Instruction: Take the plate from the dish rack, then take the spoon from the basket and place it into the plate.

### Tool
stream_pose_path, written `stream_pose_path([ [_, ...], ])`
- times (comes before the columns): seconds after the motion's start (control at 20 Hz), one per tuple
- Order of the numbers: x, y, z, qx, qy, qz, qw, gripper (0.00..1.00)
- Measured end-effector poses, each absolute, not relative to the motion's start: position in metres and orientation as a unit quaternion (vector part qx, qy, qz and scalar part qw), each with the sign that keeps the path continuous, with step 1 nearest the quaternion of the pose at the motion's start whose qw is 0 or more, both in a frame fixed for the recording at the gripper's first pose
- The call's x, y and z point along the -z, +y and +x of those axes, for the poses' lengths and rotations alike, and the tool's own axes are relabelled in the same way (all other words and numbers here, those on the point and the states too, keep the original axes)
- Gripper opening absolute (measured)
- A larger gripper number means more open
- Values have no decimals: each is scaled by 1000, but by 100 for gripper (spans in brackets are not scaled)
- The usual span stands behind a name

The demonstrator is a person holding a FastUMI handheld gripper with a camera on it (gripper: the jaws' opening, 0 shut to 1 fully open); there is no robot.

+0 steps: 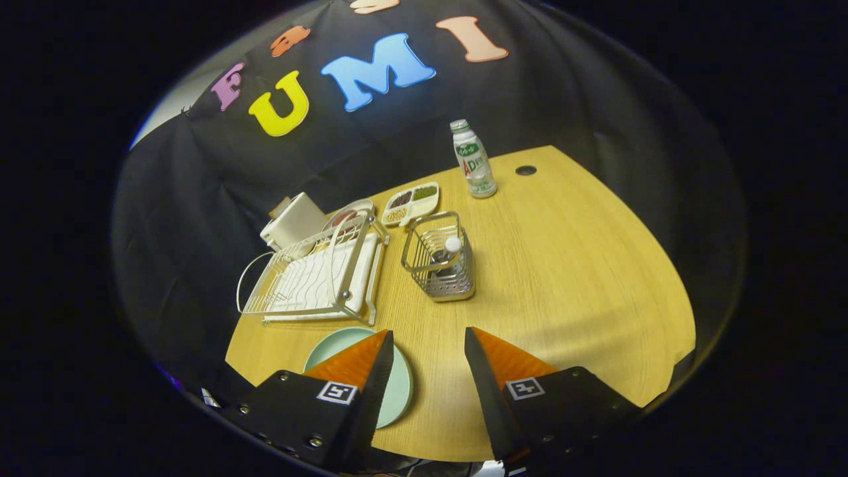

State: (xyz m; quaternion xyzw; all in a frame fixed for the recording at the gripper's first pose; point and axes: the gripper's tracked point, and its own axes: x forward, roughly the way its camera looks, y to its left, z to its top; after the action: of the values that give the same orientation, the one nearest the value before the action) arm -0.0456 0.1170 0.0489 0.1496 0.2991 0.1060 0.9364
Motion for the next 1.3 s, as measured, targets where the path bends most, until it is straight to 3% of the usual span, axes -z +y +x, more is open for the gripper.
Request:
stream_pose_path([
  [0.5,-153,75,-12,-57,88,32,994,67],
  [0.75,-143,88,10,-67,57,16,996,68],
  [0.8,-137,92,15,-71,57,13,996,71],
  [0.85,-129,95,23,-75,56,10,996,95],
  [1.3,-61,93,74,-43,45,21,998,94],
])
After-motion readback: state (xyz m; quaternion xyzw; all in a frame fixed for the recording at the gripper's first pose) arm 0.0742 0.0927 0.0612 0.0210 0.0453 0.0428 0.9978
